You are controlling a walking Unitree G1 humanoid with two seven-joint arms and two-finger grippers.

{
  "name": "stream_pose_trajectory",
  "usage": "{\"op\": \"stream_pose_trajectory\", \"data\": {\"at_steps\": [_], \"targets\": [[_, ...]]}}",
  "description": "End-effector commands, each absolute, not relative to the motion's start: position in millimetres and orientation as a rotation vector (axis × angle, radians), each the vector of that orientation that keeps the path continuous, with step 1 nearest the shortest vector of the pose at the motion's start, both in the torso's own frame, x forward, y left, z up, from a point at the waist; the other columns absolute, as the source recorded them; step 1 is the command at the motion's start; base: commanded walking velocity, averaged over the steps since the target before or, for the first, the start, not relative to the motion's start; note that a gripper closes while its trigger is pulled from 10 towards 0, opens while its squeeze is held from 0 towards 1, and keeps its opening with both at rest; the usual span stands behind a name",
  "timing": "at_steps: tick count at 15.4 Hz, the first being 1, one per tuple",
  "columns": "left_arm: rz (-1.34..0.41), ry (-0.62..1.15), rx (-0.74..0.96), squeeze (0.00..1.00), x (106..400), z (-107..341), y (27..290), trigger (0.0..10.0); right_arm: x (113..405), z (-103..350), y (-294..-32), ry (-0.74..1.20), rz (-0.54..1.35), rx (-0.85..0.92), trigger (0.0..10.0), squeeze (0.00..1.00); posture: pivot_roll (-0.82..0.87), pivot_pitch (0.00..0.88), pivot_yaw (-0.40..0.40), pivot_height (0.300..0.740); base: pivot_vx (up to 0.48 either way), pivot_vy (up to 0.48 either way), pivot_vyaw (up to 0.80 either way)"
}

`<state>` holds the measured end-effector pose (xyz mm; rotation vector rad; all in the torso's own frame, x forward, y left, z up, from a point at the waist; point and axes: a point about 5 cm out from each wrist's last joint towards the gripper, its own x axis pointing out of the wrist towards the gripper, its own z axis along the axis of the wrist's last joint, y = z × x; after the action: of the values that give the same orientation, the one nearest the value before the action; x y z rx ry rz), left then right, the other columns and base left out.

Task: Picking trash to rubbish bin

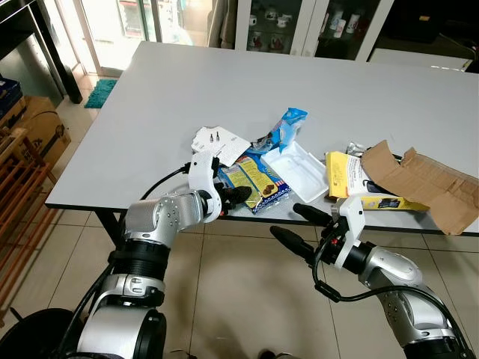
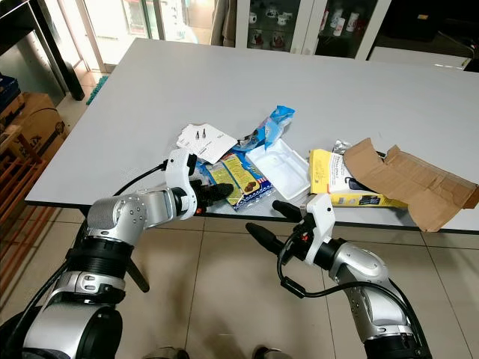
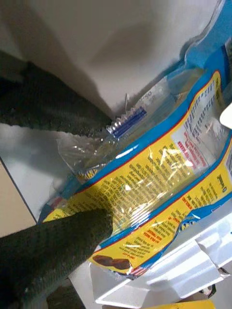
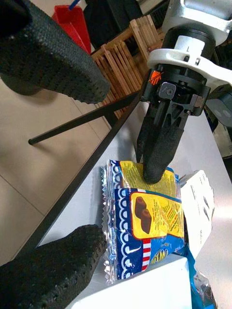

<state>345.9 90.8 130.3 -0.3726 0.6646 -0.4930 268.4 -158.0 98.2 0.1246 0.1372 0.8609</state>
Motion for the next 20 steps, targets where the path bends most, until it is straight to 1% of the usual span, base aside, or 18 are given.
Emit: {"op": "stream_pose_trajectory", "data": {"at_steps": [1,14,15,17,18,19,20], "targets": [[-0.49,0.732,-0.354,0.0,342,119,89,0.0,268,101,-159,0.133,0.856,0.125,10.0,0.0,-0.05,0.086,-0.042,0.74,0.0,0.0,0.0],[-0.502,0.703,-0.341,0.0,340,122,86,0.0,268,101,-157,0.138,0.862,0.129,10.0,0.0,-0.05,0.082,-0.048,0.74,0.0,0.0,0.0],[-0.507,0.683,-0.308,0.0,339,125,86,0.0,269,101,-156,0.138,0.864,0.13,10.0,0.0,-0.05,0.082,-0.049,0.74,0.0,0.0,0.0],[-0.534,0.553,-0.207,0.0,338,136,87,0.0,269,101,-155,0.135,0.865,0.131,10.0,0.0,-0.05,0.08,-0.049,0.74,0.0,0.0,0.0],[-0.553,0.515,-0.182,0.0,337,141,86,0.0,269,101,-155,0.135,0.865,0.132,10.0,0.0,-0.05,0.08,-0.049,0.74,0.0,0.0,0.0],[-0.566,0.452,-0.144,0.0,337,148,85,10.0,269,101,-155,0.134,0.865,0.132,10.0,0.0,-0.05,0.08,-0.049,0.74,0.0,0.0,0.0],[-0.577,0.362,-0.11,0.0,336,161,84,10.0,269,101,-155,0.135,0.865,0.132,10.0,0.0,-0.04,0.079,-0.052,0.74,0.0,0.0,0.0]]}}
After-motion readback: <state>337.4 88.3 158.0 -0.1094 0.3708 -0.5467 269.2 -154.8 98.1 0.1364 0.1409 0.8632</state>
